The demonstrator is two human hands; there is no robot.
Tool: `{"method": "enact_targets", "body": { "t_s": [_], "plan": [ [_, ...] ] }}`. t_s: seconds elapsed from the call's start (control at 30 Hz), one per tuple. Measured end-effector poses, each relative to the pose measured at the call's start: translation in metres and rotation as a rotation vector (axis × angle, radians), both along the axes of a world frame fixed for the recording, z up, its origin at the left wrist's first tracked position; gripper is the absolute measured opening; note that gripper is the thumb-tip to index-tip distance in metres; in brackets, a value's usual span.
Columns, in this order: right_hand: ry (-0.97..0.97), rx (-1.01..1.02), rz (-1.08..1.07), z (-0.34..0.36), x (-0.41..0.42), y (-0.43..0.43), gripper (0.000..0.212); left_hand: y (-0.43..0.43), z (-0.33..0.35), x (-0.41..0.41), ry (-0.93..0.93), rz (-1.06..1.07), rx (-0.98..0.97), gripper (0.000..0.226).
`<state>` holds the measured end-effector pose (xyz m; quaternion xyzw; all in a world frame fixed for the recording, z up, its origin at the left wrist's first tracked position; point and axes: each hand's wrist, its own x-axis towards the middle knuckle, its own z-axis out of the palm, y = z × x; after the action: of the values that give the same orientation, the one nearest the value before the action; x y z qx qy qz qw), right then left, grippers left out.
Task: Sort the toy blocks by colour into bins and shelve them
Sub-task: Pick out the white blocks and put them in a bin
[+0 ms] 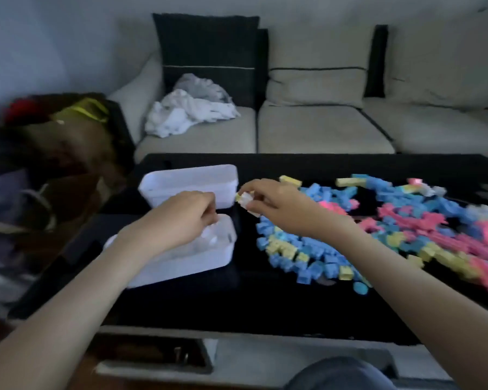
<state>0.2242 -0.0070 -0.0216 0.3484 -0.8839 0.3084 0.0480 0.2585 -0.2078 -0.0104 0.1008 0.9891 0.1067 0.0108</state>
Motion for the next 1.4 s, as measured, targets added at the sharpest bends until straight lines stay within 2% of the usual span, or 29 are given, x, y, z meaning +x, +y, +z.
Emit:
{"method": "enact_targets", "body": {
  "t_s": [0.13,0.2,0.27,0.33,0.37,0.43,0.53,0.67,0.8,0.9,1.07,1.13,1.27,1.4],
  "plan": [
    [-0.095,-0.007,0.049,-0.011,0.001,-0.074,0.026,-0.070,-0.014,0.023,0.004,0.120,0.000,0.014],
    [-0.163,0.095,0.078,-0.021,0.003,-0.098,0.031,-0.081,-0.021,0.026,0.012,0.130,0.005,0.011],
    [-0.201,0.232,0.093,-0.032,0.003,-0.106,0.041,-0.084,-0.028,0.023,-0.058,0.118,0.001,0.007],
    [-0.208,0.233,0.074,-0.034,0.004,-0.098,0.048,-0.084,-0.028,0.020,-0.178,0.103,-0.090,0.021],
    [-0.184,0.210,0.045,-0.032,0.003,-0.088,0.048,-0.080,-0.024,0.019,-0.209,0.097,-0.135,0.027],
    [-0.120,0.165,-0.035,-0.026,0.002,-0.060,0.045,-0.068,-0.015,0.015,-0.159,0.060,-0.166,0.031],
    [-0.058,0.079,-0.178,-0.021,-0.002,-0.010,0.040,-0.033,-0.010,0.000,-0.001,-0.043,-0.078,0.025],
    [-0.095,0.027,-0.393,-0.023,-0.001,0.070,0.040,0.055,-0.017,-0.028,0.057,-0.241,-0.023,0.025],
    [-0.114,0.097,-0.565,-0.033,0.011,0.162,0.036,0.162,-0.025,-0.053,-0.034,-0.431,0.038,0.033],
    [-0.144,0.178,-0.664,-0.035,0.018,0.219,0.032,0.216,-0.030,-0.064,-0.164,-0.482,0.066,0.052],
    [-0.232,0.214,-0.997,-0.045,0.024,0.322,0.037,0.289,-0.038,-0.068,-0.248,-0.567,0.018,0.074],
    [-0.279,0.238,-1.098,-0.054,0.024,0.354,0.043,0.308,-0.041,-0.069,-0.273,-0.593,0.008,0.075],
    [-0.352,0.246,-1.147,-0.082,0.016,0.381,0.044,0.338,-0.054,-0.078,-0.248,-0.620,0.021,0.077],
    [-0.337,0.279,-1.156,-0.094,0.001,0.387,0.029,0.361,-0.066,-0.093,-0.228,-0.630,0.074,0.081]
  ]
}}
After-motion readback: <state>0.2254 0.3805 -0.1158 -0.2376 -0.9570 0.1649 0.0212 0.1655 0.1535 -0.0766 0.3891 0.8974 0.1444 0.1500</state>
